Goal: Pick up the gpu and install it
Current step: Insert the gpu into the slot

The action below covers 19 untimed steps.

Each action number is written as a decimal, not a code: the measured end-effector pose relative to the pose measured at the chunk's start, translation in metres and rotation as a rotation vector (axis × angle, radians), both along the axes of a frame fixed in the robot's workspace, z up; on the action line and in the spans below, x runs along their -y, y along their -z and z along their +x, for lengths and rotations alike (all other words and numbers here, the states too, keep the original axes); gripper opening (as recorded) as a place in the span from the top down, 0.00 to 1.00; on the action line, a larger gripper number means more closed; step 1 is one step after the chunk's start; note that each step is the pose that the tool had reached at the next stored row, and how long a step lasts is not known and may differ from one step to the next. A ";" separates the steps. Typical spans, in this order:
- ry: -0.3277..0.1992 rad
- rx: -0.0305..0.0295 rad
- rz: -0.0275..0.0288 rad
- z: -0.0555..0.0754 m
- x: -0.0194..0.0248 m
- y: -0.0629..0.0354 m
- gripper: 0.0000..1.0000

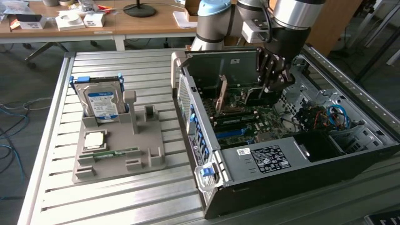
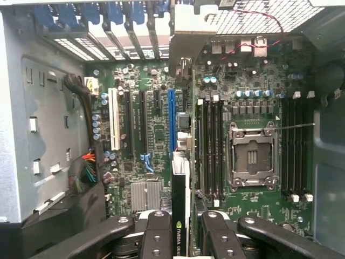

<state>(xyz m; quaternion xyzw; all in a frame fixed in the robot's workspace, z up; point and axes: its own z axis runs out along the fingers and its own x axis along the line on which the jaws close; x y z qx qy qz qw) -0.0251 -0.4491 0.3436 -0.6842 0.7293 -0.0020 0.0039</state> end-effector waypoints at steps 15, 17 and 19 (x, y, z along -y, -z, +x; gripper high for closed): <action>0.000 -0.0003 0.0001 0.000 0.0062 0.0036 0.74; 0.000 -0.0003 0.0001 0.000 0.0064 0.0061 0.74; 0.000 -0.0002 0.0001 0.000 0.0066 0.0089 0.74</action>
